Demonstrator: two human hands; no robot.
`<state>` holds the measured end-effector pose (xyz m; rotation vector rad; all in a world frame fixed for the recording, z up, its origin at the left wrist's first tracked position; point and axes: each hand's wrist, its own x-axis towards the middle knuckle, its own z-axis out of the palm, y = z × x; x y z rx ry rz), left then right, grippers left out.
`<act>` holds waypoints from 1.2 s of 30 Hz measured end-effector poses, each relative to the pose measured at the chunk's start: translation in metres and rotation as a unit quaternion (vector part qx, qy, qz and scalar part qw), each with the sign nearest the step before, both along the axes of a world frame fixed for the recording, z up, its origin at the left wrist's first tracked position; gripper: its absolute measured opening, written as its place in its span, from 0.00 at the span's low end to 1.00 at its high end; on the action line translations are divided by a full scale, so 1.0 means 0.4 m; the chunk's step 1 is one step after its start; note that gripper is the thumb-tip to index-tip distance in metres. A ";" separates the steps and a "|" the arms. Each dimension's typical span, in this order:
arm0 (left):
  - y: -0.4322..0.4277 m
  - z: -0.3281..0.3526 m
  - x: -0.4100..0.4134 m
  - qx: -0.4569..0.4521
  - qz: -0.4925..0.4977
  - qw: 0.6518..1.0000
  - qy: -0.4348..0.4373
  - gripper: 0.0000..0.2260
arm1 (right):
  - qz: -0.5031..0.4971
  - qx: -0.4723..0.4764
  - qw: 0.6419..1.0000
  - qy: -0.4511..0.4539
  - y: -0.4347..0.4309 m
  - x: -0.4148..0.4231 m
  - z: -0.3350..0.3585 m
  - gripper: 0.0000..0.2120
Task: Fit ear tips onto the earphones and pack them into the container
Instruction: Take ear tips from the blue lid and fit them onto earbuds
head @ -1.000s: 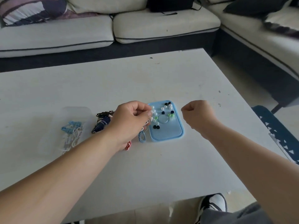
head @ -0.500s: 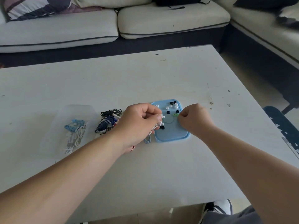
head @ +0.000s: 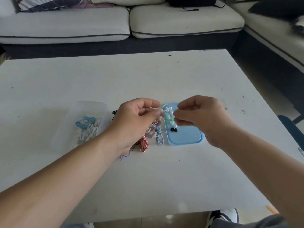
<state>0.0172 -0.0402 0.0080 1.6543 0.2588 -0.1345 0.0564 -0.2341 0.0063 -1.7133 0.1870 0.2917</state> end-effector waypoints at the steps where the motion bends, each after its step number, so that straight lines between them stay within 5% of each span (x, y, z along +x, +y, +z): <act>1: 0.009 0.001 0.001 -0.002 0.005 1.000 -0.006 0.07 | 0.006 0.045 0.999 0.021 0.014 -0.003 0.010 0.09; 5: 0.039 0.008 0.004 -0.021 0.011 0.999 -0.022 0.06 | 0.040 0.158 0.984 0.074 0.058 0.003 0.028 0.08; 13: 0.085 0.010 0.009 0.011 -0.001 0.998 -0.057 0.07 | 0.074 0.243 0.962 0.097 0.106 0.020 0.028 0.10; 36: 0.112 0.014 0.017 0.057 -0.045 0.988 -0.133 0.05 | 0.101 0.261 0.953 0.114 0.116 0.013 0.027 0.15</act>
